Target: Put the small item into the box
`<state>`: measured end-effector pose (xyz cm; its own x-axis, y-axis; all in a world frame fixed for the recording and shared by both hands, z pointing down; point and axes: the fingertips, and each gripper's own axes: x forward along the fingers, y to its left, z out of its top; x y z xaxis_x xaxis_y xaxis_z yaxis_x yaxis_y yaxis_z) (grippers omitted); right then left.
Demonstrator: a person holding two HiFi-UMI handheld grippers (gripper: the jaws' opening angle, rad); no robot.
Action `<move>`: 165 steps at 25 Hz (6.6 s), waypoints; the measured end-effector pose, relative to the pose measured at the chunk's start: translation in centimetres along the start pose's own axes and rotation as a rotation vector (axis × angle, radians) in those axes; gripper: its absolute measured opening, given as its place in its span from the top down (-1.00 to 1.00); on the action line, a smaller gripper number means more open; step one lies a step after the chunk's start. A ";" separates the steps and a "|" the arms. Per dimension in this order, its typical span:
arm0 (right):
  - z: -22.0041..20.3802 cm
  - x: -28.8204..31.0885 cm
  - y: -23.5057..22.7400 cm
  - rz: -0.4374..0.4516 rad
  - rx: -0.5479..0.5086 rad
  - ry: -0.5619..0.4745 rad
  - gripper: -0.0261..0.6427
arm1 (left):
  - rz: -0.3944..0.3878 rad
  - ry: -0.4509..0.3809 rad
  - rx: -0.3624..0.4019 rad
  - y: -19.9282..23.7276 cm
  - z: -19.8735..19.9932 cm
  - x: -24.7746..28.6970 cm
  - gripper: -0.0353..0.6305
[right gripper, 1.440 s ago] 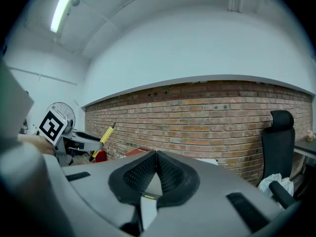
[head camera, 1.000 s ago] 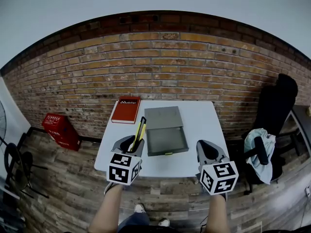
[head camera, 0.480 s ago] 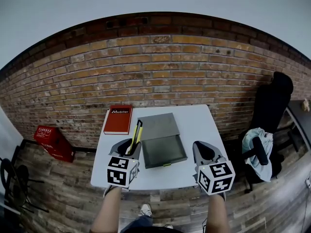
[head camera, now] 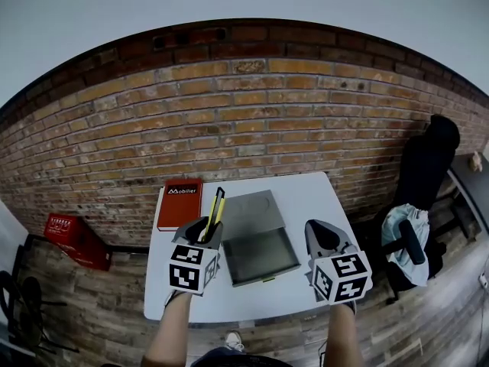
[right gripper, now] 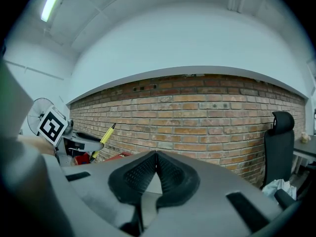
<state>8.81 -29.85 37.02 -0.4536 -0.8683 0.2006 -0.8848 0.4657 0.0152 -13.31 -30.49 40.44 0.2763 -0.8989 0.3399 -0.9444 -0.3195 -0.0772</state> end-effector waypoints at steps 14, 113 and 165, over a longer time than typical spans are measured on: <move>-0.1 2.5 -0.3 -0.057 0.010 0.010 0.86 | -0.081 0.032 0.050 1.2 -0.4 3.9 0.51; -6.3 2.3 -4.8 -0.194 0.079 0.134 0.86 | -0.705 0.779 0.601 -11.9 -22.0 14.0 0.50; -4.4 0.8 1.0 0.016 0.024 0.099 0.86 | -0.244 0.204 0.168 -3.0 -4.6 5.6 0.58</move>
<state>8.06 -29.30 41.51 -0.4557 -0.8394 0.2961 -0.8806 0.4737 -0.0123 -9.71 -33.14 46.87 0.4329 -0.7175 0.5458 -0.8080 -0.5773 -0.1181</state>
